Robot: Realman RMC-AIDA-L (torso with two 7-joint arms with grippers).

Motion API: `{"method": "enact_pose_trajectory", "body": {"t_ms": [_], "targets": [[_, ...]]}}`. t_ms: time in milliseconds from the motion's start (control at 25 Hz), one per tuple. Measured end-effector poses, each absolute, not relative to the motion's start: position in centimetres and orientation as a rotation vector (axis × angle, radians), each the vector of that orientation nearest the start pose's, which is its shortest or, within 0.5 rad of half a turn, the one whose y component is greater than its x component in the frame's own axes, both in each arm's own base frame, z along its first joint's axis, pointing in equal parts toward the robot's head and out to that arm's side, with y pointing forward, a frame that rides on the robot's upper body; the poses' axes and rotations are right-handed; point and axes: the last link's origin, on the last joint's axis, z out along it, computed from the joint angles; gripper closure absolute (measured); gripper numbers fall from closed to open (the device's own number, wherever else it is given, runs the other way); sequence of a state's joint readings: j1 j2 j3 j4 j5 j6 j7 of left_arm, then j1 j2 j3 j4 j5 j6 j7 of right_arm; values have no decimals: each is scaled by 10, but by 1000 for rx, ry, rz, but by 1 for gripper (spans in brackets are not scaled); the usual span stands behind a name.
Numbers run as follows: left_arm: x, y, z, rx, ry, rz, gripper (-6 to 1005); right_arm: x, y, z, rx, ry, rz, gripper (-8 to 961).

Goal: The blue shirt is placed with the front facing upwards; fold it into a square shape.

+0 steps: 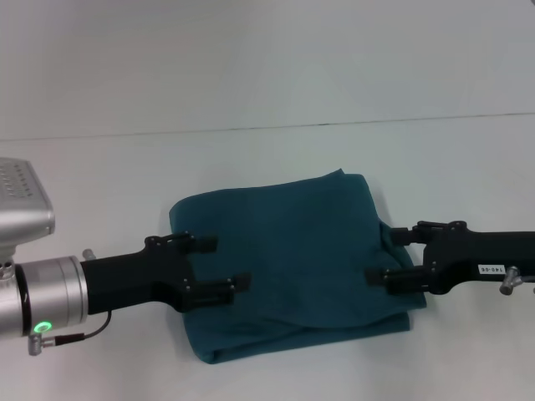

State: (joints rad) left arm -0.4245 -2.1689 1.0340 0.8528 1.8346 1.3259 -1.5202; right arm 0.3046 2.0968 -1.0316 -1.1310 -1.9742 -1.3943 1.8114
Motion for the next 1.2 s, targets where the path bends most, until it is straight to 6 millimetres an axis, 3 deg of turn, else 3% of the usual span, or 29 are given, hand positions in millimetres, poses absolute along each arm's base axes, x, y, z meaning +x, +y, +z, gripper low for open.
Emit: {"method": "enact_pose_trajectory", "body": {"t_ms": [1200], "targets": [[-228,335,-36,-2687,-621,-651,132,265,321,24,-2596,816,404,9]]}}
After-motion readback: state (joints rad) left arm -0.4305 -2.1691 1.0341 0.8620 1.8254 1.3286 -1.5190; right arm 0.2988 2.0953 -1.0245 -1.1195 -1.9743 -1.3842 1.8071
